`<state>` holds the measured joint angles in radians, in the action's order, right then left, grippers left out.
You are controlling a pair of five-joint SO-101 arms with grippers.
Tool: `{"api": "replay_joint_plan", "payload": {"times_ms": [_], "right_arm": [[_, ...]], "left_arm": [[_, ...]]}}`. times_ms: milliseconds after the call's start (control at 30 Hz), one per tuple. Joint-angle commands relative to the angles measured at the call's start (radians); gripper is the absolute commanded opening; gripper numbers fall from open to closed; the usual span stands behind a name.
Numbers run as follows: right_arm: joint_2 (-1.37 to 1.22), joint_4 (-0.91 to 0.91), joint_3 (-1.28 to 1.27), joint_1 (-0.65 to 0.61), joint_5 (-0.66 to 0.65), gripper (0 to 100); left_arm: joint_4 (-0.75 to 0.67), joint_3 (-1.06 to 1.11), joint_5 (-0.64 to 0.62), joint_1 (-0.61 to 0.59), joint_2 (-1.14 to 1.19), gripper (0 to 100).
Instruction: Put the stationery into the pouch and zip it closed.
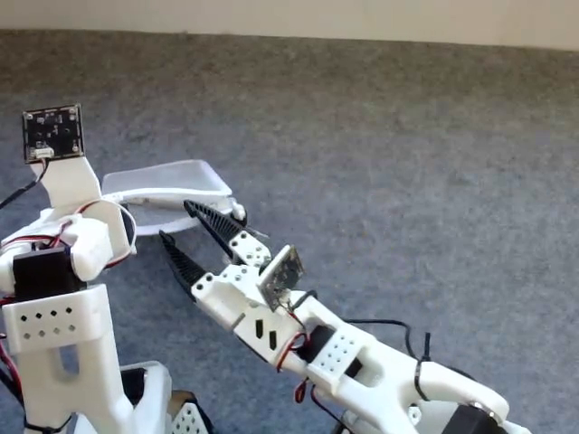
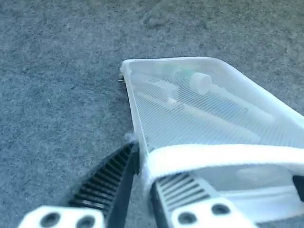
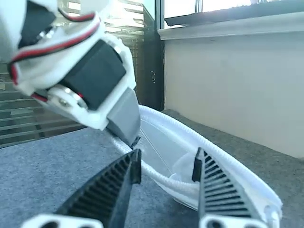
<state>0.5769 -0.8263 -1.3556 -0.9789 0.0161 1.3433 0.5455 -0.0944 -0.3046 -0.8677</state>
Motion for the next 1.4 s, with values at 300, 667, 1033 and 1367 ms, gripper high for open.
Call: {"api": "replay_joint_plan", "payload": {"times_ms": [300, 667, 1033, 1367], "right_arm": [[0.493, 0.702, 0.12, 0.085, 0.106, 17.5], [0.619, 1.118, 0.232, 0.176, 0.146, 17.5], [0.616, 1.153, 0.081, 0.193, 0.146, 17.6], [0.519, 0.952, 0.012, 0.193, 0.146, 17.6]], "left_arm": [[-0.003, -0.041, 0.009, 0.021, -0.033, 1], [-0.002, -0.041, 0.009, 0.021, -0.033, 1], [0.002, -0.041, 0.009, 0.021, -0.033, 1], [0.003, -0.041, 0.009, 0.021, -0.033, 1]]}}
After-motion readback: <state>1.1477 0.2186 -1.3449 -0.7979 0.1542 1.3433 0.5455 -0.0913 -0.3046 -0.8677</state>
